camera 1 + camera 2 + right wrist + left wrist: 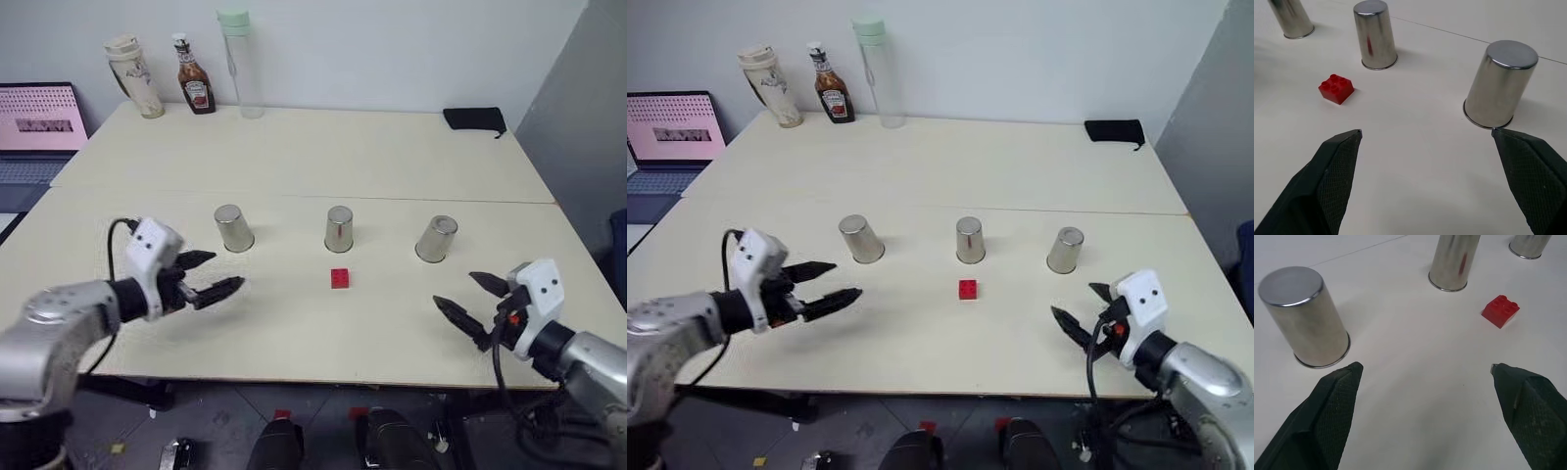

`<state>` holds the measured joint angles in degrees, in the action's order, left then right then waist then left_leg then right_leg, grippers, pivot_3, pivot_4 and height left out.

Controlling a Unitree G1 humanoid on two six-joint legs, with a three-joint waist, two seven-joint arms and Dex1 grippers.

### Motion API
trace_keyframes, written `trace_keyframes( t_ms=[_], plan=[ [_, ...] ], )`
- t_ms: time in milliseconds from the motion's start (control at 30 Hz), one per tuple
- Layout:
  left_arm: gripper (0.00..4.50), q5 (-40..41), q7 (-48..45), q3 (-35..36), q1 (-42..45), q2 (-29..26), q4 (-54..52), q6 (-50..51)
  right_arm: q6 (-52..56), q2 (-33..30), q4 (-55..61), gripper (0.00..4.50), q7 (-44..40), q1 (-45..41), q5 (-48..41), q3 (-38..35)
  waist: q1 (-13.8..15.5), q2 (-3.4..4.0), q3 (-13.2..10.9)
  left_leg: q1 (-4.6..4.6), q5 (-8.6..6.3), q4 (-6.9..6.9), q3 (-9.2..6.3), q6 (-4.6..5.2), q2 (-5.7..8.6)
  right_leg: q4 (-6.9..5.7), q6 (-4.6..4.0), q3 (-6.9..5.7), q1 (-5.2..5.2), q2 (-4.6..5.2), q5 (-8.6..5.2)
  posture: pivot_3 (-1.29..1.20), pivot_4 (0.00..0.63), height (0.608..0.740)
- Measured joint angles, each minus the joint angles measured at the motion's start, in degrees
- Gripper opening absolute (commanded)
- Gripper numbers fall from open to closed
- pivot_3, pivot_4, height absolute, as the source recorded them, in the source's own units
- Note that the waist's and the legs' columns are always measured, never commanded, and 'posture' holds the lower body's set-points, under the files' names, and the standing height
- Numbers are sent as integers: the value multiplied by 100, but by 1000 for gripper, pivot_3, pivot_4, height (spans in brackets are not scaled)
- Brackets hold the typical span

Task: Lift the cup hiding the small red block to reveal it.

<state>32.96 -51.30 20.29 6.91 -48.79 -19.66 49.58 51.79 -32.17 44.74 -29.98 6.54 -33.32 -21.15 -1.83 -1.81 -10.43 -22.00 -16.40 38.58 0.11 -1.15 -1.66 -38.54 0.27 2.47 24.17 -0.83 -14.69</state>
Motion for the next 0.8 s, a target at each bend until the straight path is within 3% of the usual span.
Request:
trace_keyframes(
  t_ms=[167, 800],
  plan=[
    [4481, 92, -55, -47, 154, 0, 118, -10, 31, -34, 14, 4500, 32, -10, -191, -5, 13, -1, 1, 1, 1, -49, -6, 0, -2, 43, 36, -6, -1, 0, 22, 0, 150, 740],
    [4481, 392, -55, -261, 374, -131, 156, 16, -100, -285, -221, 4500, 132, -110, -382, -5, 6, -2, 2, 3, -1, -59, 2, -2, -1, 53, 37, 0, -4, 1, 22, 0, 150, 740]
  ],
)
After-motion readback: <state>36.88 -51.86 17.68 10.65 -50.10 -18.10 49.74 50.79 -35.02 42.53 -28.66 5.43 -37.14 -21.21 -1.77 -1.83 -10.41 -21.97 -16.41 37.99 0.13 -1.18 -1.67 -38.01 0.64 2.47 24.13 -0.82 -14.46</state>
